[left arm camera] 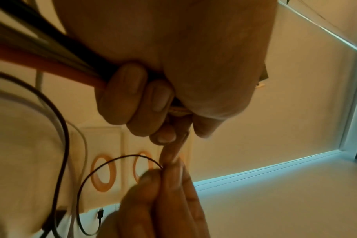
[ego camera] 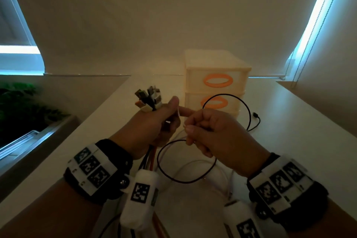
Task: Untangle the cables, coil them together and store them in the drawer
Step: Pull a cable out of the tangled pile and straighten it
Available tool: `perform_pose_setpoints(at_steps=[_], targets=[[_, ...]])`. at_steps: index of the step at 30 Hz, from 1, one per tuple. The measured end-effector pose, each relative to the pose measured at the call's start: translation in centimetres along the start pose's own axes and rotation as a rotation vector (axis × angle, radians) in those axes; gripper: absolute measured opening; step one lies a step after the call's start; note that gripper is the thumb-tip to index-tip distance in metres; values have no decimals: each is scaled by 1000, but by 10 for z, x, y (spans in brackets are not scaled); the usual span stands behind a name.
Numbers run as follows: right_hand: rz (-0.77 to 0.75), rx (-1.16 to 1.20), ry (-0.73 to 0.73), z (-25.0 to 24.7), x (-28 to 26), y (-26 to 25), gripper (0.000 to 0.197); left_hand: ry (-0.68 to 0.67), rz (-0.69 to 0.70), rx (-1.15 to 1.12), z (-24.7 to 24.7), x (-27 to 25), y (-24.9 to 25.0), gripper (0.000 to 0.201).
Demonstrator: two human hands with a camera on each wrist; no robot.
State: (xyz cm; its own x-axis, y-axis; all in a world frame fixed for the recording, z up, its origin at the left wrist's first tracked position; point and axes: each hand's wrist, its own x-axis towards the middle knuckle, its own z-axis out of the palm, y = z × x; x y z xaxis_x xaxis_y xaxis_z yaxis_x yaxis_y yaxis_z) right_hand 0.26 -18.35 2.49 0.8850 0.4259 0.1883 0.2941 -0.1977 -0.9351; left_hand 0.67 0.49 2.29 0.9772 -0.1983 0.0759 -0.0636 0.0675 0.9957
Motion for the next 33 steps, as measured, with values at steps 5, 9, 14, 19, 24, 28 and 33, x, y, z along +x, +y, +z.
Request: perform_pose_setpoints(at_steps=[5, 9, 14, 19, 24, 28, 33], targets=[[-29, 3, -38, 17, 2, -1, 6, 7, 28, 3, 5, -3, 1, 43], [-69, -55, 8, 18, 3, 2, 5, 101, 66, -73, 3, 1, -2, 49], [-93, -356, -68, 13, 1, 14, 19, 251, 35, -370, -6, 5, 5, 51], [-7, -379, -112, 2, 2, 23, 20, 223, 49, -772, -10, 7, 11, 48], [7, -425, 14, -16, 6, 25, 23, 201, 73, -862, -10, -1, 22, 43], [77, -432, 205, -41, 13, 19, 28, 66, 11, -777, -8, -6, 25, 37], [69, -199, 322, -34, 18, 1, 32, -24, -32, -466, 9, -12, 21, 39]])
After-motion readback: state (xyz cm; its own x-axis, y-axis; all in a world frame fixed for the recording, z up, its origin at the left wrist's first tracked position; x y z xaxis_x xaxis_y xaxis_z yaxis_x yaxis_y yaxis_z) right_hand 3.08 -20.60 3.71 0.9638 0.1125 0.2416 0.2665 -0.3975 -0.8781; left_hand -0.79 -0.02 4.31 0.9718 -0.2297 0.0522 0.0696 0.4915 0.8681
